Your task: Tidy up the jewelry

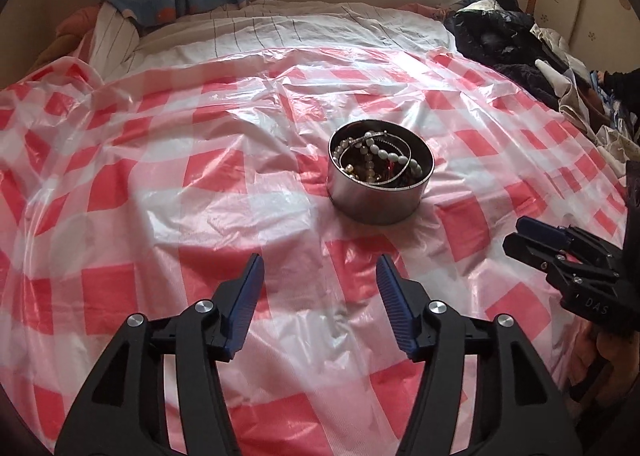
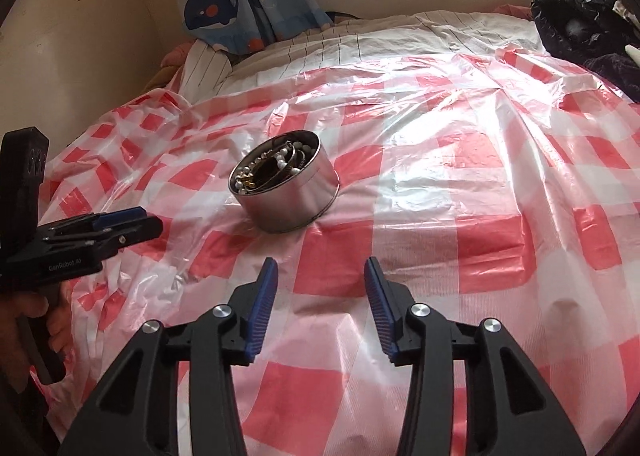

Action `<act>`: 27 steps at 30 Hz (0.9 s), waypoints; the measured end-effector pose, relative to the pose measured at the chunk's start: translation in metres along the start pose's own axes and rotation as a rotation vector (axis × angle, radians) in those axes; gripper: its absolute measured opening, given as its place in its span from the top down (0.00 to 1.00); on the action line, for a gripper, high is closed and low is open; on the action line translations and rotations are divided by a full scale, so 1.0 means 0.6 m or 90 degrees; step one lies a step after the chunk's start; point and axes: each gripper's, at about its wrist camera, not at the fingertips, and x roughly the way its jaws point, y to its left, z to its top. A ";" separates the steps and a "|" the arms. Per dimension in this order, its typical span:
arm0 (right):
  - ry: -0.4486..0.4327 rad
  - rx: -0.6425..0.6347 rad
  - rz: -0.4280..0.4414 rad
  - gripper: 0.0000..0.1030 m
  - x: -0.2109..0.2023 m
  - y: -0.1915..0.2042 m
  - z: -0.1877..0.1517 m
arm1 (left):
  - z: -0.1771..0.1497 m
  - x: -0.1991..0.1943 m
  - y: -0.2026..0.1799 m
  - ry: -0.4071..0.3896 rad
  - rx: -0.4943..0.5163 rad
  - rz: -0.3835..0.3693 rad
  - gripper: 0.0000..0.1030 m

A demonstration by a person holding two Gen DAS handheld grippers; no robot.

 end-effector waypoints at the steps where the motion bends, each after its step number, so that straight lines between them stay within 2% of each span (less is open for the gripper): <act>1: -0.010 -0.005 -0.007 0.51 -0.008 0.006 -0.007 | -0.010 -0.004 -0.005 -0.001 0.001 0.011 0.41; 4: -0.017 -0.022 -0.036 0.40 -0.015 0.021 -0.027 | -0.040 -0.015 -0.015 -0.005 -0.007 0.041 0.32; 7: -0.010 -0.025 -0.050 0.39 -0.013 0.029 -0.048 | -0.068 -0.027 -0.024 -0.011 -0.018 0.065 0.28; 9: -0.008 -0.024 -0.059 0.36 -0.014 0.035 -0.062 | -0.085 -0.037 -0.029 -0.022 -0.028 0.079 0.23; 11: -0.006 -0.020 -0.069 0.34 -0.016 0.039 -0.077 | -0.100 -0.045 -0.033 -0.033 -0.036 0.091 0.16; 20: -0.004 0.005 -0.123 0.29 -0.022 0.046 -0.114 | -0.135 -0.032 -0.046 -0.027 -0.029 0.097 0.08; 27: 0.000 -0.014 -0.161 0.22 -0.023 0.060 -0.133 | -0.145 -0.019 -0.042 -0.019 -0.035 0.090 0.08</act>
